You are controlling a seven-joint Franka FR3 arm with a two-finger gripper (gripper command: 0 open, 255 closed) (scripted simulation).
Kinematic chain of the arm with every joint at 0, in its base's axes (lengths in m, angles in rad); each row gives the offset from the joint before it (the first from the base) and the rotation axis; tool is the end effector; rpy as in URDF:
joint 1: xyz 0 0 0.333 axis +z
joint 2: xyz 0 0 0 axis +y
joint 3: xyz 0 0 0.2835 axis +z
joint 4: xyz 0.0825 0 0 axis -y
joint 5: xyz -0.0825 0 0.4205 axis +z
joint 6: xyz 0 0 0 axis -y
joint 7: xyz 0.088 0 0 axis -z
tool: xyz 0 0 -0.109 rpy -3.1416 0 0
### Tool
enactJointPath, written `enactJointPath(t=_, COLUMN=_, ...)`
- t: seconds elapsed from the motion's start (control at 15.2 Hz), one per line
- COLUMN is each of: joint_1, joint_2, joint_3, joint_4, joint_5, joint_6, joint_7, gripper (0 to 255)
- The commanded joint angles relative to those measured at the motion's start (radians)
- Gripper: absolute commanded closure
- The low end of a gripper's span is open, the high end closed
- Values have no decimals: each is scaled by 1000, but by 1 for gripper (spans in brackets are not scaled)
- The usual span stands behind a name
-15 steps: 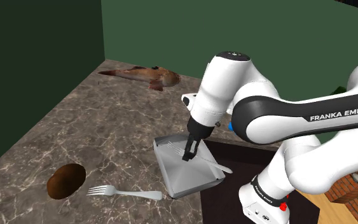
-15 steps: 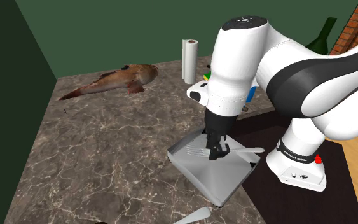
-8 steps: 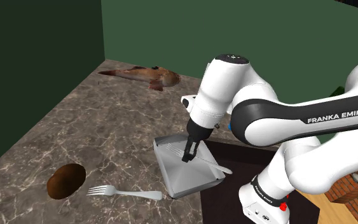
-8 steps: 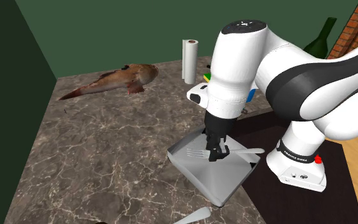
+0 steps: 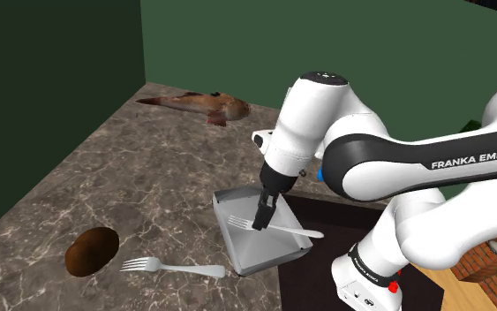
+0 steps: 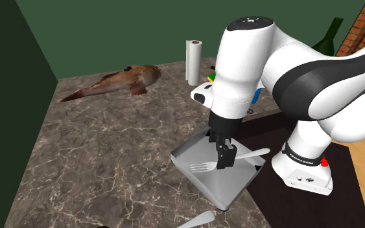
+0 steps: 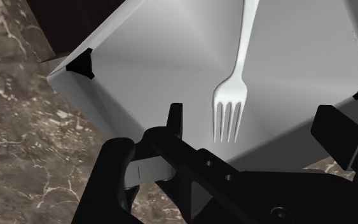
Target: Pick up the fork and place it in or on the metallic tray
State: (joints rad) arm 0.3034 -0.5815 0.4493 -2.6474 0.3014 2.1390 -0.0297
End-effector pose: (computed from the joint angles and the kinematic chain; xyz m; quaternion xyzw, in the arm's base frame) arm 0.3124 0.2833 0.3636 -0.9605 -0.2772 -0.0186 0.0147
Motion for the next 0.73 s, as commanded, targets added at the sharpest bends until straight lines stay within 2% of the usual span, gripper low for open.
enactJointPath(t=0.0, joint_1=-2, joint_2=-27, joint_3=-17, joint_4=34, joint_5=-9, joint_6=-62, joint_7=-2, gripper=0)
enactJointPath(t=0.13, joint_1=-3, joint_2=-52, joint_3=-33, joint_4=77, joint_5=-18, joint_6=-130, joint_7=-1, gripper=0)
enactJointPath(t=0.66, joint_1=-3, joint_2=-52, joint_3=-33, joint_4=77, joint_5=-18, joint_6=-130, joint_7=-1, gripper=0)
